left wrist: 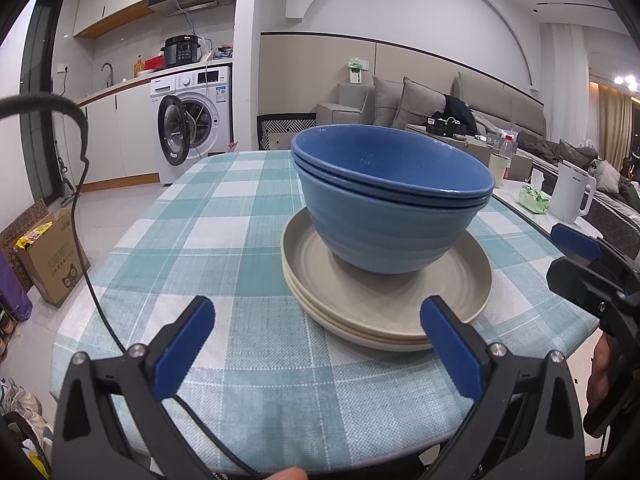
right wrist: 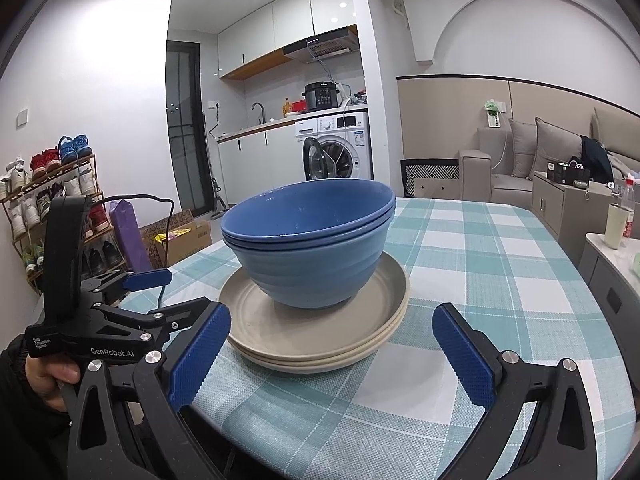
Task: Organize plates and bowls
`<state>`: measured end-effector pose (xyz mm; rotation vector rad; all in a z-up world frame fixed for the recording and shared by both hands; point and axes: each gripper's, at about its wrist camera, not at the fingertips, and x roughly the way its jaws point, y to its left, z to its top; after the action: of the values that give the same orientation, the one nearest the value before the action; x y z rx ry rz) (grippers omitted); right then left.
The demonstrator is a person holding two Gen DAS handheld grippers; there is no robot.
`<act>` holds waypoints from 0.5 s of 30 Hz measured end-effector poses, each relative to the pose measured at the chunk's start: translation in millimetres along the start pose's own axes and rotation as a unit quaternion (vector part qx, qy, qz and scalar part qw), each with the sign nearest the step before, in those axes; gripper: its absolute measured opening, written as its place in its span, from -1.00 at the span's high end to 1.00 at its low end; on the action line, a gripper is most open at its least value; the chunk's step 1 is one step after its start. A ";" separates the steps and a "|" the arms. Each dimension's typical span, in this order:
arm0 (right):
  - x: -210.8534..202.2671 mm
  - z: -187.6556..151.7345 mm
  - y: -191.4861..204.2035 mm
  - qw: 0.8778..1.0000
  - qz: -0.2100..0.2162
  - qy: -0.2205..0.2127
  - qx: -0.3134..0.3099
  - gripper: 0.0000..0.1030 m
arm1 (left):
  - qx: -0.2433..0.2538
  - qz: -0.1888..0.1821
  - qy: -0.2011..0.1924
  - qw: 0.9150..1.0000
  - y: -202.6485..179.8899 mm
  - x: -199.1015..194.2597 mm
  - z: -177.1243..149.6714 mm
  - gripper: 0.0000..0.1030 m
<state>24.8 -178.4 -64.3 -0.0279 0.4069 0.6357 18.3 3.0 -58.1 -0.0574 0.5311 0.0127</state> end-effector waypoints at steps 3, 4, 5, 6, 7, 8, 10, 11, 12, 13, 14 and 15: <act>0.1 0.2 0.1 1.000 0.000 -0.001 -0.002 -0.99 | 0.000 0.000 0.000 1.000 0.7 0.3 -0.3 -1.00; 0.3 0.3 0.1 1.000 0.000 0.000 -0.002 -0.99 | 0.000 0.000 0.000 1.000 1.2 0.6 -0.4 -1.00; 0.3 0.2 0.0 1.000 0.000 0.000 -0.001 -0.99 | 0.000 0.000 0.001 1.000 1.3 1.1 -0.6 -1.00; 0.2 0.1 0.1 1.000 0.000 -0.001 -0.001 -0.99 | 0.000 0.001 0.001 1.000 1.4 1.1 -0.7 -1.00; 0.4 0.0 0.0 1.000 -0.001 -0.001 -0.001 -0.99 | 0.000 0.001 0.001 1.000 1.4 1.1 -0.7 -1.00; 0.3 0.1 -0.1 1.000 -0.001 0.000 -0.001 -0.99 | 0.000 0.001 0.001 1.000 1.3 1.1 -0.7 -1.00; 0.0 0.1 -0.9 1.000 -0.001 0.000 0.002 -0.99 | 0.000 0.002 0.001 1.000 1.3 1.0 -0.9 -1.00; -0.3 0.4 -1.1 1.000 -0.001 -0.001 0.003 -0.99 | 0.000 0.001 0.001 1.000 1.2 1.2 -1.2 -1.00; -0.4 0.9 -1.3 1.000 -0.001 -0.001 0.004 -0.99 | 0.000 0.001 0.001 1.000 1.1 1.7 -1.4 -1.00; -0.6 1.2 -1.4 1.000 -0.001 -0.002 0.004 -0.99 | 0.000 0.002 0.001 1.000 1.2 1.2 -1.5 -1.00; -1.0 1.0 -1.6 1.000 -0.001 -0.002 0.004 -0.99 | 0.000 0.001 0.001 1.000 1.2 1.1 -1.4 -1.00; -1.0 1.0 -1.7 1.000 -0.001 -0.002 0.004 -0.99 | 0.000 0.001 0.001 1.000 1.2 1.3 -1.5 -1.00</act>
<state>25.4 -180.2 -63.1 -0.0196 0.4052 0.6319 18.6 4.2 -60.1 -0.0575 0.5336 0.0153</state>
